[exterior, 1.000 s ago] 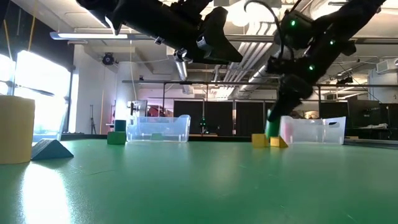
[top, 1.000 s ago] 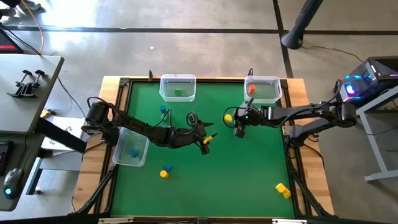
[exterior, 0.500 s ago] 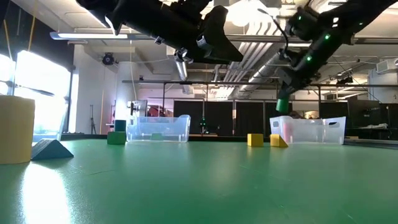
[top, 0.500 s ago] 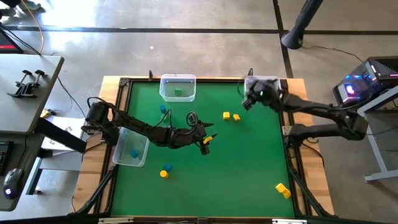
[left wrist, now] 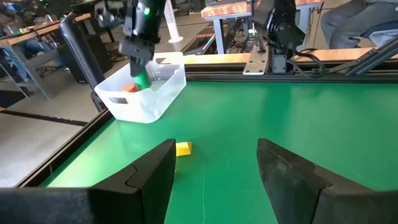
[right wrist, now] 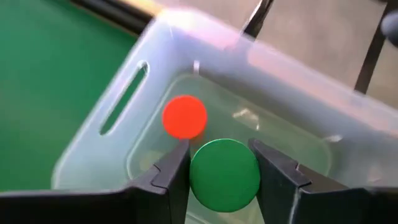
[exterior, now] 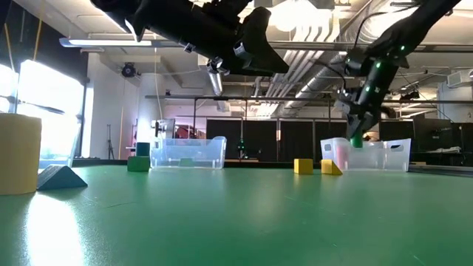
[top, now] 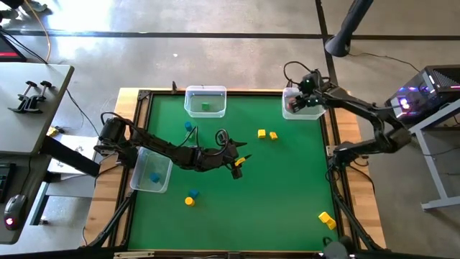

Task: Sort blocks by size
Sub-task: Put the green cylindrical block into the top right transparent bin

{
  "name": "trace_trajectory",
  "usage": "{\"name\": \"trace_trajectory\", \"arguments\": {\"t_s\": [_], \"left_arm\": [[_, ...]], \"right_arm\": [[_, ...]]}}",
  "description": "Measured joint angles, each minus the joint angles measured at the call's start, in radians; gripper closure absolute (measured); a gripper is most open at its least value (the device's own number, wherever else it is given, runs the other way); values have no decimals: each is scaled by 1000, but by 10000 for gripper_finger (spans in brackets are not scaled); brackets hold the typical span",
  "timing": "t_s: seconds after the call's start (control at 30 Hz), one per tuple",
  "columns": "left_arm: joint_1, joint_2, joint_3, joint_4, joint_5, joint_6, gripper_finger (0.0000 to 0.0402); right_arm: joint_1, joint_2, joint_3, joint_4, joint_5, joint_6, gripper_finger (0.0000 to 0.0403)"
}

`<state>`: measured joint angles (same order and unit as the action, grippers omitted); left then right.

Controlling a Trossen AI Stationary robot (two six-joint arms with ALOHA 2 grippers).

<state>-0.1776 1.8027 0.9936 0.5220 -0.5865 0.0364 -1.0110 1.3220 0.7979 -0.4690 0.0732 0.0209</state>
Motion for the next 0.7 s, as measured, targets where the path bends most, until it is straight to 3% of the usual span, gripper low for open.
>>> {"name": "trace_trajectory", "arguments": {"t_s": [0.33, 0.7], "left_arm": [[0, 0, 0, -1, 0, 1, 191], [0, 0, 0, -1, 0, 1, 191]], "right_arm": [[-4, 91, 0, 0, -30, -2, 265], [-3, 97, 0, -9, -71, -38, 250]]}}
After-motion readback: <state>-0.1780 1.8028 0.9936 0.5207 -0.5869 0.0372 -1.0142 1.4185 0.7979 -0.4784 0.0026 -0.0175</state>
